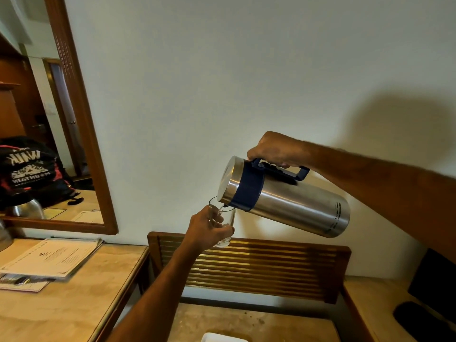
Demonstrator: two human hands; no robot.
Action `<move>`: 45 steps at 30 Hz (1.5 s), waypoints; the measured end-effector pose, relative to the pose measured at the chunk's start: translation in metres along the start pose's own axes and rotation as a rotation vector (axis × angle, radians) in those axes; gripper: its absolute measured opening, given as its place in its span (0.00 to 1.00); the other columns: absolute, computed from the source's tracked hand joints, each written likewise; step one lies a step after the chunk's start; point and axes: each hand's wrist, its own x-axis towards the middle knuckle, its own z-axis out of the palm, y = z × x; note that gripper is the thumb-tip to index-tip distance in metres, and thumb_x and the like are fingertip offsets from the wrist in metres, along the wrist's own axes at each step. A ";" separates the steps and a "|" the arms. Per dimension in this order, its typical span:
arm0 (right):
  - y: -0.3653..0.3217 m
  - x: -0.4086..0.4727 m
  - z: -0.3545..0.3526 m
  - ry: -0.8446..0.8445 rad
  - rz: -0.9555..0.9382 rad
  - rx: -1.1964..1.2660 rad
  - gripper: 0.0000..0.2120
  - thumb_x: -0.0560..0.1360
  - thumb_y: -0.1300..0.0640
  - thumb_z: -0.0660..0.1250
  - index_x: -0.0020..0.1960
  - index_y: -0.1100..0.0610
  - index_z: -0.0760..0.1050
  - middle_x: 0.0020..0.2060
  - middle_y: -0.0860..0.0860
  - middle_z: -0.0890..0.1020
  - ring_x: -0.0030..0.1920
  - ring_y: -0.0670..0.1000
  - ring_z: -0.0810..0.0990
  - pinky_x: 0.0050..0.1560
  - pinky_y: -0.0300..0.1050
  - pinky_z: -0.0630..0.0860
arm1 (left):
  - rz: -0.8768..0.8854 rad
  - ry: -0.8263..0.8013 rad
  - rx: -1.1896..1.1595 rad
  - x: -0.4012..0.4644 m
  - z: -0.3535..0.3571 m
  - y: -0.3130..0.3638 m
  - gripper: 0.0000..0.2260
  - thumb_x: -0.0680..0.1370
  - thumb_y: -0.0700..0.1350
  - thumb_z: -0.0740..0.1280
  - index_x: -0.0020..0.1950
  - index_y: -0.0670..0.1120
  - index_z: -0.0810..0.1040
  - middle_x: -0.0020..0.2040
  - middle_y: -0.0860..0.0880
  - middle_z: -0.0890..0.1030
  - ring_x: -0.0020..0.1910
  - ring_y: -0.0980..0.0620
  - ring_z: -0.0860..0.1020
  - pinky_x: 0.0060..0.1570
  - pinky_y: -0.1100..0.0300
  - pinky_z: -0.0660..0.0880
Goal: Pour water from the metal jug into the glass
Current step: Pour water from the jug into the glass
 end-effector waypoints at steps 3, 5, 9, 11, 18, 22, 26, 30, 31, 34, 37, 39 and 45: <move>0.001 0.001 0.002 0.007 0.016 0.006 0.12 0.66 0.52 0.71 0.32 0.59 0.71 0.15 0.47 0.65 0.15 0.48 0.60 0.19 0.33 0.58 | -0.006 -0.004 0.007 0.001 0.000 -0.001 0.23 0.67 0.53 0.78 0.57 0.49 0.74 0.51 0.51 0.81 0.48 0.49 0.82 0.39 0.63 0.78; 0.002 0.003 0.004 0.009 0.025 -0.002 0.12 0.64 0.52 0.70 0.33 0.59 0.73 0.15 0.47 0.65 0.15 0.48 0.60 0.19 0.34 0.58 | -0.014 -0.005 0.007 0.002 0.000 -0.002 0.24 0.67 0.54 0.78 0.57 0.49 0.74 0.52 0.50 0.81 0.48 0.49 0.82 0.39 0.62 0.79; 0.004 0.007 0.008 0.021 0.022 -0.054 0.14 0.64 0.50 0.71 0.28 0.56 0.71 0.14 0.44 0.67 0.14 0.46 0.63 0.18 0.34 0.59 | -0.030 -0.008 -0.006 0.001 0.001 -0.006 0.24 0.65 0.54 0.78 0.56 0.50 0.74 0.50 0.51 0.81 0.48 0.49 0.82 0.39 0.62 0.79; 0.004 0.009 0.009 0.026 0.013 -0.090 0.14 0.62 0.48 0.70 0.27 0.56 0.72 0.14 0.44 0.68 0.14 0.44 0.64 0.20 0.35 0.61 | -0.028 -0.005 -0.017 0.000 0.003 -0.007 0.22 0.66 0.53 0.78 0.54 0.50 0.74 0.49 0.52 0.81 0.47 0.50 0.82 0.38 0.63 0.77; 0.006 0.016 0.010 0.015 -0.012 -0.158 0.15 0.59 0.44 0.69 0.30 0.57 0.77 0.15 0.44 0.71 0.15 0.41 0.67 0.26 0.42 0.65 | -0.019 -0.027 -0.025 0.001 0.010 -0.007 0.24 0.64 0.55 0.76 0.55 0.49 0.75 0.50 0.51 0.81 0.47 0.51 0.82 0.40 0.61 0.77; 0.005 0.017 0.008 0.016 -0.039 -0.191 0.14 0.64 0.46 0.70 0.31 0.57 0.77 0.15 0.43 0.72 0.20 0.42 0.70 0.29 0.43 0.66 | -0.019 -0.033 -0.020 0.002 0.011 -0.009 0.24 0.64 0.55 0.76 0.55 0.50 0.74 0.50 0.51 0.81 0.47 0.50 0.82 0.40 0.62 0.77; 0.004 0.016 0.004 0.008 -0.072 -0.215 0.13 0.70 0.50 0.71 0.33 0.58 0.78 0.22 0.47 0.75 0.27 0.46 0.72 0.30 0.43 0.68 | -0.016 -0.016 -0.021 0.002 0.013 -0.010 0.24 0.62 0.56 0.75 0.54 0.50 0.75 0.48 0.51 0.81 0.46 0.50 0.81 0.40 0.62 0.77; 0.002 0.016 0.002 0.002 -0.083 -0.244 0.13 0.71 0.50 0.71 0.33 0.58 0.78 0.26 0.50 0.75 0.28 0.47 0.72 0.31 0.43 0.68 | -0.012 -0.013 -0.022 0.004 0.013 -0.012 0.25 0.62 0.57 0.75 0.54 0.50 0.75 0.49 0.51 0.81 0.46 0.49 0.81 0.41 0.62 0.77; 0.002 0.017 0.002 0.001 -0.086 -0.249 0.13 0.71 0.50 0.71 0.33 0.58 0.78 0.26 0.50 0.76 0.28 0.47 0.73 0.31 0.42 0.68 | -0.012 -0.015 -0.021 0.004 0.013 -0.012 0.25 0.62 0.58 0.75 0.54 0.50 0.75 0.49 0.51 0.81 0.47 0.49 0.81 0.41 0.62 0.77; 0.001 0.019 0.001 0.005 -0.092 -0.256 0.13 0.71 0.50 0.71 0.33 0.58 0.77 0.25 0.49 0.76 0.28 0.47 0.72 0.31 0.42 0.68 | -0.011 -0.020 -0.021 0.006 0.014 -0.011 0.26 0.61 0.59 0.74 0.54 0.51 0.74 0.50 0.50 0.81 0.48 0.48 0.81 0.39 0.64 0.76; -0.001 0.022 0.002 0.013 -0.098 -0.265 0.14 0.70 0.49 0.71 0.31 0.57 0.77 0.23 0.48 0.74 0.26 0.46 0.71 0.29 0.42 0.67 | -0.007 -0.015 -0.022 0.007 0.014 -0.012 0.26 0.61 0.59 0.74 0.55 0.51 0.74 0.51 0.50 0.81 0.48 0.49 0.81 0.40 0.63 0.78; -0.002 0.024 0.002 0.019 -0.106 -0.279 0.15 0.70 0.49 0.71 0.31 0.57 0.77 0.22 0.47 0.74 0.25 0.45 0.71 0.28 0.42 0.67 | -0.006 -0.011 -0.031 0.007 0.013 -0.012 0.26 0.61 0.58 0.75 0.54 0.51 0.74 0.50 0.51 0.81 0.47 0.49 0.81 0.41 0.62 0.78; -0.001 0.029 0.003 0.021 -0.121 -0.304 0.15 0.70 0.48 0.71 0.32 0.58 0.77 0.24 0.49 0.74 0.26 0.46 0.71 0.29 0.43 0.67 | -0.002 0.003 -0.024 0.009 0.011 -0.013 0.27 0.60 0.60 0.75 0.54 0.53 0.74 0.49 0.54 0.79 0.45 0.53 0.79 0.37 0.68 0.74</move>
